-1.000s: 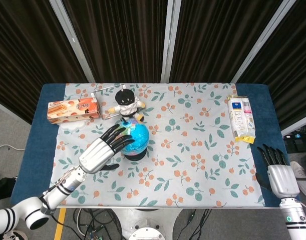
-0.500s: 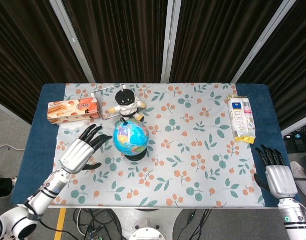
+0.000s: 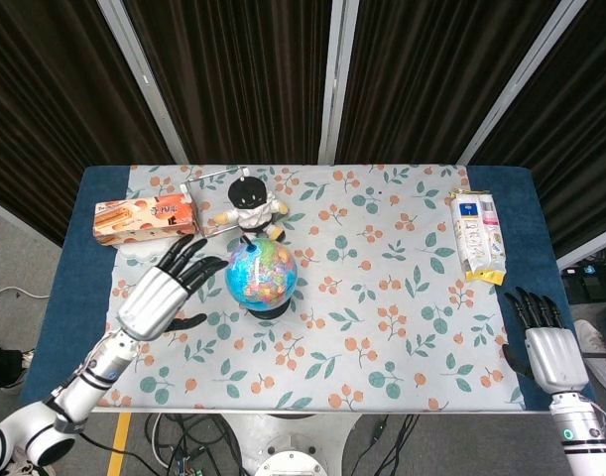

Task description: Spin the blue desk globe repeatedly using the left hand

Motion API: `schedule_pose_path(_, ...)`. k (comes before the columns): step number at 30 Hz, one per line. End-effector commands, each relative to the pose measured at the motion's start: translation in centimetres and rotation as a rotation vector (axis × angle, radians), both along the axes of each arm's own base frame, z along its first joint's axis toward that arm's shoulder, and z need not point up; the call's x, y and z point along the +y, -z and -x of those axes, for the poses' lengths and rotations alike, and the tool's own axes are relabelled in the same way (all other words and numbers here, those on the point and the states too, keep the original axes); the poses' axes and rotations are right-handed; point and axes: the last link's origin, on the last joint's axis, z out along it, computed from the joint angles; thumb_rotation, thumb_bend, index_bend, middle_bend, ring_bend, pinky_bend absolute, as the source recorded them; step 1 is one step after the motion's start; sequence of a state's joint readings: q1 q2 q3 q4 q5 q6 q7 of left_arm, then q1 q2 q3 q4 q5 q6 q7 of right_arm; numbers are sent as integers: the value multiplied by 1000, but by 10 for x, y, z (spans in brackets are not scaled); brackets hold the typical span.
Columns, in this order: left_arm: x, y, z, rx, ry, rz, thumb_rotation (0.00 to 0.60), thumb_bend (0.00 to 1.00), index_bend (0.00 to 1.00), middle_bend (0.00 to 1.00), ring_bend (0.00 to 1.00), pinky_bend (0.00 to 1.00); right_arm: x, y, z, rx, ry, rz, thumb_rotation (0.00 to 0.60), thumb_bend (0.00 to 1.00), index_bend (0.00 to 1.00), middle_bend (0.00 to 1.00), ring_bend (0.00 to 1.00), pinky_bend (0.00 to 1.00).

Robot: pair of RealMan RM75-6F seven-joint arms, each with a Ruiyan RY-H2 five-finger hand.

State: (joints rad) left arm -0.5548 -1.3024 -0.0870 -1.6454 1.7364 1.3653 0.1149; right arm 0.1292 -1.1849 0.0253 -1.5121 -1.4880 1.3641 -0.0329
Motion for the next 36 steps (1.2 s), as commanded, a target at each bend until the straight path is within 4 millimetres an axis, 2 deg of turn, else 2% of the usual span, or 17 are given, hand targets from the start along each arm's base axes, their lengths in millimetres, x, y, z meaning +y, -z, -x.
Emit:
schedule_pose_path(1, 2, 7, -23, 2, 73, 19, 600, 46, 157, 216, 20, 21, 0, 0, 0, -1, 1, -1, 600, 301, 0, 0, 0, 0)
schedule_pose_path(7, 7, 22, -50, 13, 139, 60, 600, 46, 157, 215, 20, 21, 0, -1, 2, -6, 5, 1, 600, 301, 0, 0, 0, 0)
schedule_pose_path(11, 9, 30, -53, 30, 138, 81, 600, 45, 157, 215, 20, 21, 0, -2, 4, -9, 7, 3, 600, 301, 0, 0, 0, 0)
schedule_pose_path(16, 10, 35, -46, 61, 117, 88, 600, 46, 157, 215, 20, 21, -1, -1, 3, -14, 0, 3, 600, 301, 0, 0, 0, 0)
schedule_pose_path(30, 5, 27, -31, 69, 80, 78, 600, 46, 157, 229, 20, 22, -1, 1, 2, -8, 2, -4, 600, 301, 0, 0, 0, 0)
schedule_pose_path(36, -3, 18, -2, 79, -5, 63, 600, 46, 157, 234, 20, 22, -1, 0, 2, -6, 3, -3, 600, 301, 0, 0, 0, 0)
